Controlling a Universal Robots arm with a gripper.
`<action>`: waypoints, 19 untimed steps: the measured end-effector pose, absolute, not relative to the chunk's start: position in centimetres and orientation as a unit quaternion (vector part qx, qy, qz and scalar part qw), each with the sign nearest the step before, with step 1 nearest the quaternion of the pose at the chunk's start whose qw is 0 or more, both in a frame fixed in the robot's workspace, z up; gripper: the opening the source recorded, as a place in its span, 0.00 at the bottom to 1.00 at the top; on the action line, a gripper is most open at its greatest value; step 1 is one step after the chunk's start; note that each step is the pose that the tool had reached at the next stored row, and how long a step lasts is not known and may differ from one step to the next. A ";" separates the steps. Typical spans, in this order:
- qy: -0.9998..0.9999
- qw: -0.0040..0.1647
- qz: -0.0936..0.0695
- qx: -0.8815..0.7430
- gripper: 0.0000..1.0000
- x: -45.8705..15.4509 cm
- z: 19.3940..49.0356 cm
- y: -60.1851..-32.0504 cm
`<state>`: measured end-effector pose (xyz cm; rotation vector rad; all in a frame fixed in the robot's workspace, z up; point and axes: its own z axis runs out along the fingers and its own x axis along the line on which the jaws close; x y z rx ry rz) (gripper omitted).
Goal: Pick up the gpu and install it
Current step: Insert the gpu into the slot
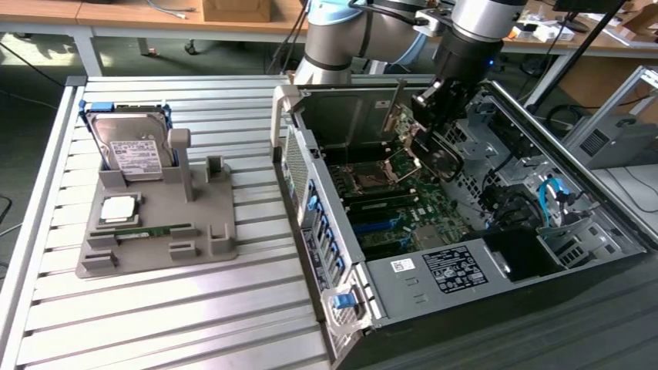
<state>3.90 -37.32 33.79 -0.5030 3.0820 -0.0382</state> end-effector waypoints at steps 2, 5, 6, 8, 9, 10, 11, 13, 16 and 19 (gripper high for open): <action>0.986 0.009 -0.012 -0.166 0.27 3.9 33.8 -37.3; 0.985 0.009 -0.012 -0.174 0.27 3.9 33.8 -37.3; 0.984 0.009 -0.012 -0.176 0.27 3.9 33.8 -37.3; 0.983 0.010 -0.012 -0.181 0.27 3.9 33.8 -37.3; 0.983 0.010 -0.012 -0.183 0.27 3.9 33.8 -37.3; 0.983 0.010 -0.012 -0.184 0.27 3.9 33.8 -37.3; 0.982 0.010 -0.012 -0.187 0.27 3.9 33.8 -37.3; 0.981 0.010 -0.012 -0.194 0.27 3.9 33.8 -37.3; 0.980 0.010 -0.012 -0.200 0.27 3.9 33.8 -37.3; 0.978 0.010 -0.012 -0.206 0.27 3.9 33.8 -37.3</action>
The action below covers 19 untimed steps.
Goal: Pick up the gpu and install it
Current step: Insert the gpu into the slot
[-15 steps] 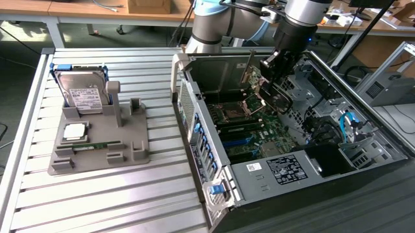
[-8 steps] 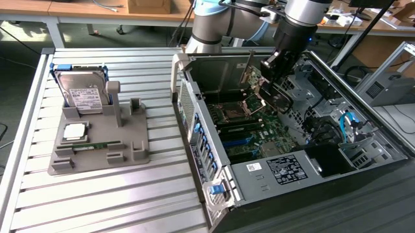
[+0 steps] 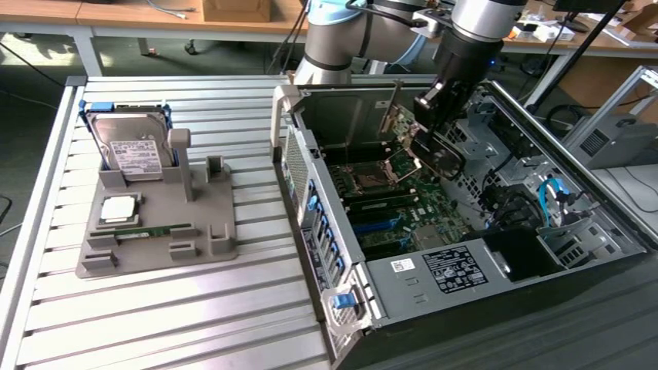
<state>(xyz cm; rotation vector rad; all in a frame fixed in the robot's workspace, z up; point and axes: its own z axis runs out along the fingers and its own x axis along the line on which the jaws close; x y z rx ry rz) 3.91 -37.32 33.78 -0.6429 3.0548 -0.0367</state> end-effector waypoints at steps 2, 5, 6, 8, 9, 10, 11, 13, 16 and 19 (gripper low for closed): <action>0.977 0.010 -0.012 -0.211 0.27 3.9 33.8 -37.3; 0.976 0.010 -0.012 -0.216 0.27 3.9 33.8 -37.3; 0.976 0.010 -0.012 -0.218 0.27 3.9 33.8 -37.3; 0.975 0.010 -0.012 -0.223 0.27 3.9 33.8 -37.3; 0.974 0.010 -0.012 -0.226 0.27 3.9 33.8 -37.3; 0.973 0.010 -0.012 -0.228 0.27 3.9 33.8 -37.3; 0.973 0.010 -0.012 -0.230 0.27 3.9 33.8 -37.3; 0.972 0.010 -0.011 -0.233 0.27 3.9 33.8 -37.3; 0.971 0.010 -0.011 -0.237 0.27 3.9 33.8 -37.3; 0.970 0.010 -0.011 -0.242 0.27 3.9 33.8 -37.3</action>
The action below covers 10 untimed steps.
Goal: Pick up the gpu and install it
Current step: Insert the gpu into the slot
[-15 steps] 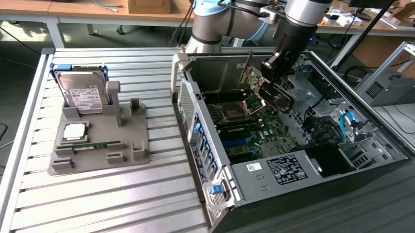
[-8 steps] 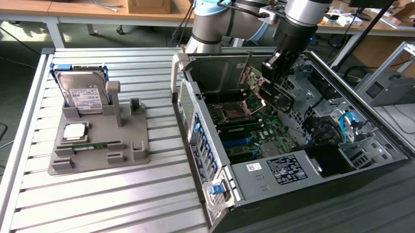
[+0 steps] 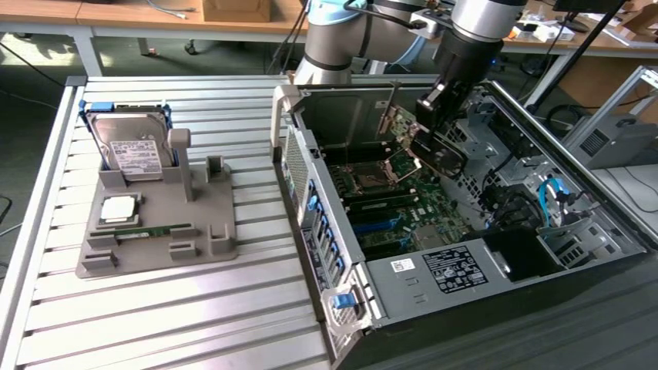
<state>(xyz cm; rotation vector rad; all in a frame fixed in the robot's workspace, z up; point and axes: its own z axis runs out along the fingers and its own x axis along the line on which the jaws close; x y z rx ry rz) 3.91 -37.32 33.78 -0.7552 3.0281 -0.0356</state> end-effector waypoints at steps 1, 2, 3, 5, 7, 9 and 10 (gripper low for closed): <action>0.969 0.010 -0.011 -0.245 0.27 3.9 33.8 -37.3; 0.969 0.010 -0.011 -0.247 0.27 3.9 33.8 -37.3; 0.968 0.010 -0.011 -0.249 0.27 3.9 33.8 -37.3; 0.968 0.010 -0.011 -0.252 0.27 3.9 33.8 -37.3; 0.967 0.010 -0.011 -0.255 0.27 3.9 33.8 -37.3; 0.966 0.010 -0.011 -0.258 0.27 3.9 33.8 -37.3; 0.966 0.010 -0.011 -0.259 0.27 3.9 33.8 -37.3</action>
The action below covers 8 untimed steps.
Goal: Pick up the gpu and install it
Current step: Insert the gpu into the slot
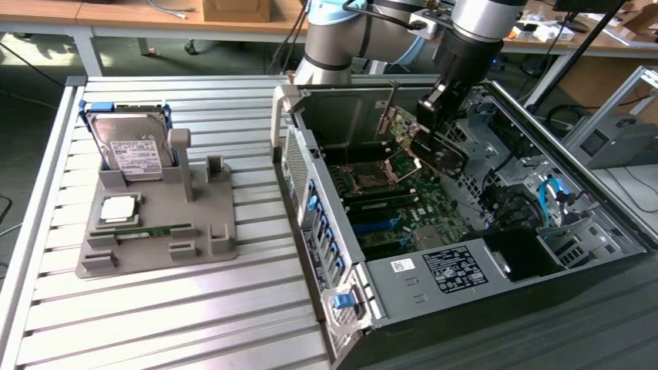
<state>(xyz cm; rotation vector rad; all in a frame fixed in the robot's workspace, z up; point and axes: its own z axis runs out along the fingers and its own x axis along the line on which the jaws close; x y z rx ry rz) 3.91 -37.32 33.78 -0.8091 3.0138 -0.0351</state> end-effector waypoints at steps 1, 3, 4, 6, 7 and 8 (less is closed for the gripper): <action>0.965 0.010 -0.011 -0.261 0.27 3.9 33.8 -37.3; 0.964 0.011 -0.011 -0.264 0.27 3.9 33.8 -37.3; 0.964 0.011 -0.011 -0.265 0.27 3.9 33.8 -37.3; 0.963 0.011 -0.011 -0.268 0.27 3.9 33.8 -37.3; 0.963 0.011 -0.011 -0.269 0.27 3.9 33.8 -37.3; 0.963 0.011 -0.011 -0.271 0.27 3.9 33.8 -37.3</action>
